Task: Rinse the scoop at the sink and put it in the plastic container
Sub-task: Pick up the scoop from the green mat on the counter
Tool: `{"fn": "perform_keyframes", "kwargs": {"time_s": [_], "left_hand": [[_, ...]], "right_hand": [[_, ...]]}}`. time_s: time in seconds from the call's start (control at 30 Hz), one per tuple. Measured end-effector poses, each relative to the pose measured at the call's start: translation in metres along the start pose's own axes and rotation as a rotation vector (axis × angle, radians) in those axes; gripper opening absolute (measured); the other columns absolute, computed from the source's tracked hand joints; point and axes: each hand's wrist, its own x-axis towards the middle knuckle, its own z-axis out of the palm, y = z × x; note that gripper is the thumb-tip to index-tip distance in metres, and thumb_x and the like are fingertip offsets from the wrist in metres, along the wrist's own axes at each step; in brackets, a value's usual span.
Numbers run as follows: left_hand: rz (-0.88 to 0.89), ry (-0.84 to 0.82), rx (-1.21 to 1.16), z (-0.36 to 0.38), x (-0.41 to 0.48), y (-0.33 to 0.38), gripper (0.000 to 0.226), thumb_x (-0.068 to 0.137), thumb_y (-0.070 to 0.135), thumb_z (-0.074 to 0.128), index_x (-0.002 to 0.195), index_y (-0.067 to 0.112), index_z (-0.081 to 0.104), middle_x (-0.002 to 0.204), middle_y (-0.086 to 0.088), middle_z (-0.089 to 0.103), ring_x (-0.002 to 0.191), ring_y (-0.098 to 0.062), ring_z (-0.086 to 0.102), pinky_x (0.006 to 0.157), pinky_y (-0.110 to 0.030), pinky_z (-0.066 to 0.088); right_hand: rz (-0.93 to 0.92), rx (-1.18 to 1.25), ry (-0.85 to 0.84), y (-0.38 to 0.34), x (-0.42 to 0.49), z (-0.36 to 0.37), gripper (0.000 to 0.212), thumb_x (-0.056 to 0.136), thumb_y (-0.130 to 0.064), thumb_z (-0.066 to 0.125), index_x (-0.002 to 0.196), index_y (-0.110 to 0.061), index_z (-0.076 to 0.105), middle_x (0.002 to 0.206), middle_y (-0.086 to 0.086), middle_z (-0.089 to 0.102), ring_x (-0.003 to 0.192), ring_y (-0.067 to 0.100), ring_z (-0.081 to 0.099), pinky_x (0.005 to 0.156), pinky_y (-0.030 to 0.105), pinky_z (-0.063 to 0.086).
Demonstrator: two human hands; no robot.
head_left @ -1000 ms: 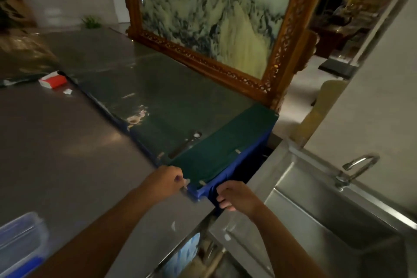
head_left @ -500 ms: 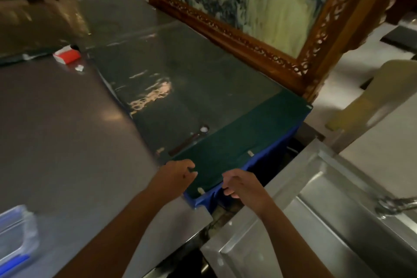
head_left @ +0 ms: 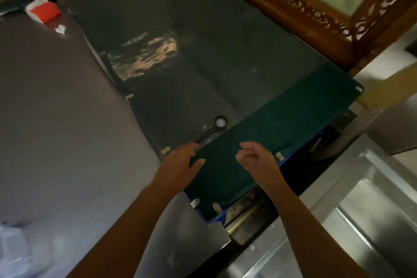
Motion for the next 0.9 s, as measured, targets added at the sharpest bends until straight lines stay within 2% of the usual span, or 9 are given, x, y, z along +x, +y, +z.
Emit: {"fn": "perform_keyframes", "kwargs": {"time_s": [0.03,0.17,0.23,0.33,0.47,0.53,0.6,0.8,0.9], "left_hand": [[-0.013,-0.004,-0.006,0.003,0.008,-0.005,0.05,0.09,0.04,0.063,0.136,0.022,0.052,0.118,-0.003,0.066,0.102,-0.018,0.063,0.091,-0.036,0.053],[-0.095,-0.004,-0.03,0.012,0.04,-0.019,0.056,0.09,0.04,0.064,0.14,0.024,0.045,0.122,-0.002,0.063,0.106,-0.018,0.062,0.089,-0.031,0.048],[-0.102,0.002,-0.024,0.014,0.052,-0.022,0.056,0.09,0.039,0.064,0.14,0.022,0.045,0.125,-0.003,0.062,0.11,-0.02,0.061,0.092,-0.032,0.047],[-0.102,-0.024,0.008,0.02,0.071,-0.027,0.054,0.09,0.038,0.063,0.139,0.023,0.046,0.125,-0.003,0.061,0.111,-0.021,0.061,0.094,-0.037,0.049],[-0.088,-0.049,0.052,0.028,0.093,-0.031,0.047,0.09,0.035,0.065,0.132,0.021,0.052,0.117,-0.003,0.063,0.107,-0.021,0.062,0.091,-0.037,0.051],[-0.093,-0.052,0.078,0.031,0.1,-0.032,0.043,0.09,0.033,0.065,0.129,0.022,0.054,0.115,-0.002,0.063,0.105,-0.02,0.062,0.091,-0.037,0.052],[-0.09,-0.044,0.092,0.033,0.104,-0.032,0.038,0.089,0.031,0.066,0.125,0.022,0.057,0.113,-0.002,0.061,0.103,-0.02,0.061,0.091,-0.038,0.054],[-0.051,-0.035,0.122,0.044,0.107,-0.03,0.02,0.092,0.025,0.062,0.112,0.02,0.062,0.109,0.0,0.056,0.093,-0.015,0.059,0.085,-0.034,0.053],[-0.029,-0.016,0.128,0.044,0.107,-0.028,0.017,0.094,0.022,0.059,0.109,0.017,0.064,0.104,-0.003,0.059,0.09,-0.017,0.059,0.08,-0.032,0.051]], "right_hand": [[0.009,-0.025,0.012,0.001,0.012,0.004,0.03,0.087,-0.028,0.07,0.116,-0.027,0.062,0.106,-0.006,0.069,0.093,0.005,0.067,0.077,0.023,0.054],[-0.035,-0.115,0.079,0.002,0.051,0.017,0.045,0.087,-0.031,0.072,0.128,-0.024,0.055,0.115,-0.008,0.061,0.09,-0.007,0.062,0.067,0.009,0.047],[-0.051,-0.151,0.09,-0.001,0.068,0.019,0.052,0.086,-0.03,0.073,0.132,-0.024,0.051,0.118,-0.006,0.058,0.087,-0.005,0.063,0.066,0.01,0.045],[-0.064,-0.199,0.069,0.0,0.096,0.021,0.061,0.085,-0.026,0.075,0.139,-0.021,0.046,0.126,0.0,0.054,0.091,0.011,0.066,0.073,0.022,0.05],[-0.133,-0.318,0.035,0.006,0.125,0.022,0.068,0.083,-0.022,0.077,0.142,-0.017,0.044,0.137,0.009,0.048,0.094,0.022,0.067,0.084,0.034,0.054],[-0.16,-0.381,0.014,0.01,0.135,0.024,0.069,0.082,-0.023,0.078,0.142,-0.016,0.044,0.14,0.01,0.046,0.108,0.024,0.061,0.093,0.036,0.05],[-0.193,-0.431,0.023,0.012,0.142,0.026,0.07,0.081,-0.025,0.079,0.141,-0.017,0.044,0.14,0.009,0.045,0.112,0.022,0.057,0.097,0.033,0.047],[-0.233,-0.49,0.005,0.008,0.15,0.04,0.061,0.079,-0.023,0.078,0.133,-0.021,0.05,0.126,0.007,0.048,0.09,0.023,0.062,0.086,0.041,0.054],[-0.219,-0.481,0.023,0.007,0.149,0.041,0.053,0.079,-0.02,0.078,0.126,-0.02,0.053,0.121,0.008,0.052,0.095,0.025,0.062,0.086,0.04,0.053]]}}
